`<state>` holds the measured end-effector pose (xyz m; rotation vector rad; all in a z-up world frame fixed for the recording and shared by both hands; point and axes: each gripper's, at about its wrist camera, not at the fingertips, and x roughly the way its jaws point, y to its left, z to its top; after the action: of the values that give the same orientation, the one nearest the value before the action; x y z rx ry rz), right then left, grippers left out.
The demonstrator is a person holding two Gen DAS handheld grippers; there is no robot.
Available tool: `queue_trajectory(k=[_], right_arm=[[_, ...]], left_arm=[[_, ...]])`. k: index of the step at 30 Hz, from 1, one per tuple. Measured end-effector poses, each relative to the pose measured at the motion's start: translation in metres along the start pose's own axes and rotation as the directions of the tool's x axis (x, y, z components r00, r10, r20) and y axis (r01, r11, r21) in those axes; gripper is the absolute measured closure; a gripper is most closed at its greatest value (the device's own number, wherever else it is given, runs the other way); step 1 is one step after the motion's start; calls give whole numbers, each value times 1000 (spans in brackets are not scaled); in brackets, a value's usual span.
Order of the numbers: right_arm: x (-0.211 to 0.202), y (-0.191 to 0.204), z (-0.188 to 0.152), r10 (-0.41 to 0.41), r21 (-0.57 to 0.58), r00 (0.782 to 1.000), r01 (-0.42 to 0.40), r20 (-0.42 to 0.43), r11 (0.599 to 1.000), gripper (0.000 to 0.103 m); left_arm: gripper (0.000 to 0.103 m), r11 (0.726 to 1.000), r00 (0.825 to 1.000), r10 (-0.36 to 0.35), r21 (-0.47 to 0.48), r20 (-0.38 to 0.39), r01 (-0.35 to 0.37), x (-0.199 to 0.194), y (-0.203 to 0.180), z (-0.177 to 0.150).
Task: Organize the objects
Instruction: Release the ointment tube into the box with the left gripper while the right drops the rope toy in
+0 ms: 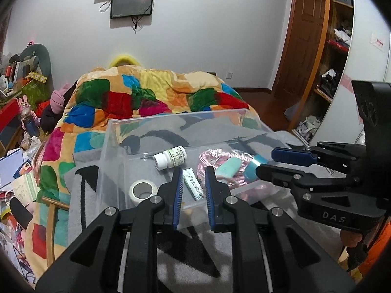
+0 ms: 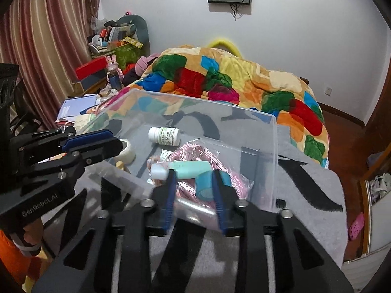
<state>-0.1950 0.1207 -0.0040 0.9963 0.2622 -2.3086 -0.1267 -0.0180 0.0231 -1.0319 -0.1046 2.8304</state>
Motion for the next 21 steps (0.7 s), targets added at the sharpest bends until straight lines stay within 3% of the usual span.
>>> queue_trajectory(k=[5, 9, 10, 17, 19, 21], right_arm=[[-23, 3, -4, 5, 0, 998, -6, 56, 1000, 68], [-45, 5, -8, 28, 12, 991, -30, 128, 999, 62], [-49, 7, -10, 29, 15, 989, -31, 144, 999, 56], [-67, 8, -29, 40, 39, 973, -50, 229, 998, 30], [-67, 8, -35, 35, 45, 970, -47, 240, 998, 24], [-66, 7, -39, 28, 49, 970, -41, 243, 998, 22]], left_arm=[[84, 1000, 999, -3, -16, 36, 3, -16, 0, -3], [65, 1000, 996, 7, -20, 89, -5, -30, -1, -8], [57, 1000, 995, 7, -22, 102, -4, -34, -1, -10], [30, 1000, 989, 18, -5, 148, -18, -49, -11, -27], [16, 1000, 987, 21, -6, 160, -21, -51, -13, -32], [12, 1000, 986, 23, -7, 165, -22, -52, -14, -37]])
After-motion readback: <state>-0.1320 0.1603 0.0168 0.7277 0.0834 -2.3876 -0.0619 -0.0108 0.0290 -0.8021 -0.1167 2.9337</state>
